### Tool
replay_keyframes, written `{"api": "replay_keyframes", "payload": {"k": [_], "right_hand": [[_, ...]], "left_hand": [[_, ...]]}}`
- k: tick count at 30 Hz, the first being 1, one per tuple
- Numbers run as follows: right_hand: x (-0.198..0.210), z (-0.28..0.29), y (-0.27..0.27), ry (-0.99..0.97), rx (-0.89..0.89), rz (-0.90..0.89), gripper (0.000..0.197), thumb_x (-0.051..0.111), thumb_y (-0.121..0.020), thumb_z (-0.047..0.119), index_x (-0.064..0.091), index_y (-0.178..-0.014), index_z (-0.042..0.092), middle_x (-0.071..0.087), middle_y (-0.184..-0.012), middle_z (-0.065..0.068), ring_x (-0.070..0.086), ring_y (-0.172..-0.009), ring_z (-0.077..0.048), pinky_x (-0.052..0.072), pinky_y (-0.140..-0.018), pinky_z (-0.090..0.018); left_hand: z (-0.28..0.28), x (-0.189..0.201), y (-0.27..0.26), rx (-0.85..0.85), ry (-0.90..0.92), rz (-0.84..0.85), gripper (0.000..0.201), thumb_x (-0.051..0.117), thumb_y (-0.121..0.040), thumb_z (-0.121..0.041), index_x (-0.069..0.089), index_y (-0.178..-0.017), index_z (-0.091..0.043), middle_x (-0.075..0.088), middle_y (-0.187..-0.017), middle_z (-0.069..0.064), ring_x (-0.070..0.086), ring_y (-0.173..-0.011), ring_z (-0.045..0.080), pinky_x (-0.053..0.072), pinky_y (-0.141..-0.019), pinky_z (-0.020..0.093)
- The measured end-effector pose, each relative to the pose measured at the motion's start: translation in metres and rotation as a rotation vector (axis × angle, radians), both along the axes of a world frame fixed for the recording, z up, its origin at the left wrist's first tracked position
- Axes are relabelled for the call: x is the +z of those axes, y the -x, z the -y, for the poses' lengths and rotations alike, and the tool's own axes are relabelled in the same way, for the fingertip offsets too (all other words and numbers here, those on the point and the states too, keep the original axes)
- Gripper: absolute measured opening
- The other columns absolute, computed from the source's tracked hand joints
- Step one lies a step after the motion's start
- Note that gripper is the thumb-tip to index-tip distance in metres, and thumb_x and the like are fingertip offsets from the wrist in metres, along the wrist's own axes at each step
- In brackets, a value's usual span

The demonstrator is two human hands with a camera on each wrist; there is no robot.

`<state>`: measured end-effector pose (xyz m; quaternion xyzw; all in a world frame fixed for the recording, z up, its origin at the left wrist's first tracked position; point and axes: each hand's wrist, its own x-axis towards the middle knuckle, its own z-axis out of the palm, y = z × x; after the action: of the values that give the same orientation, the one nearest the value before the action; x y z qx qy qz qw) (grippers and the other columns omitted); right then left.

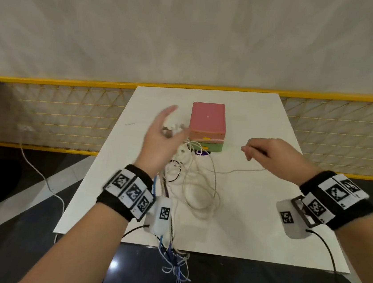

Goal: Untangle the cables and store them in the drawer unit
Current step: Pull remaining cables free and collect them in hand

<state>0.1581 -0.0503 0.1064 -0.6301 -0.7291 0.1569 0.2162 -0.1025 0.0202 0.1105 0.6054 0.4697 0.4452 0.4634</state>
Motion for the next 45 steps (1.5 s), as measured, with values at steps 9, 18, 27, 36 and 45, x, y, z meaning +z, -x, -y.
{"api": "replay_keyframes", "payload": {"k": [9,18,27,36,45], "right_hand": [[0.017,-0.017,0.021,-0.045,0.067,-0.132,0.024,0.042,-0.101,0.022,0.058,-0.087,0.012,0.050,-0.068,0.002,0.041,-0.056,-0.006,0.033,-0.055,-0.017],[-0.013,-0.015,0.006,-0.051,-0.077,-0.183,0.025,0.039,-0.101,0.025,0.055,-0.082,0.021,0.053,-0.066,0.003,0.046,-0.060,-0.017,0.042,-0.062,-0.034],[0.043,-0.039,0.036,-0.302,0.126,-0.078,0.018,0.044,-0.101,0.024,0.058,-0.096,0.014,0.052,-0.077,0.014,0.049,-0.072,0.001,0.036,-0.066,-0.013],[0.020,-0.028,0.006,-0.130,-0.093,-0.075,0.026,0.039,-0.101,0.023,0.057,-0.084,0.015,0.044,-0.059,0.000,0.039,-0.053,-0.014,0.030,-0.052,-0.024],[0.027,-0.016,0.063,-0.056,0.162,-0.027,0.022,0.034,-0.101,0.019,0.052,-0.103,0.007,0.059,-0.079,-0.006,0.051,-0.064,-0.023,0.046,-0.065,-0.044]], "left_hand": [[0.010,0.010,-0.037,-0.051,-0.049,-0.040,0.026,0.066,-0.091,-0.036,0.061,-0.083,-0.012,0.047,-0.059,-0.007,0.040,-0.044,0.004,0.034,-0.043,0.018],[-0.003,0.021,0.006,0.160,-0.154,0.070,0.046,0.069,-0.089,-0.027,0.050,-0.129,-0.040,0.052,-0.084,-0.005,0.044,-0.059,0.009,0.047,-0.053,0.023],[0.004,0.028,-0.018,0.120,-0.154,0.057,0.031,0.065,-0.093,-0.029,0.046,-0.070,-0.022,0.043,-0.047,-0.013,0.033,-0.040,0.004,0.028,-0.043,0.021],[-0.015,0.026,0.030,0.161,-0.080,0.044,0.062,0.069,-0.088,-0.022,0.040,-0.142,-0.036,0.051,-0.078,0.000,0.044,-0.059,0.011,0.043,-0.051,0.019],[0.003,0.008,-0.004,-0.028,-0.206,-0.266,0.005,0.070,-0.087,-0.024,0.067,-0.086,-0.019,0.059,-0.070,-0.011,0.049,-0.057,-0.003,0.037,-0.054,0.009]]}}
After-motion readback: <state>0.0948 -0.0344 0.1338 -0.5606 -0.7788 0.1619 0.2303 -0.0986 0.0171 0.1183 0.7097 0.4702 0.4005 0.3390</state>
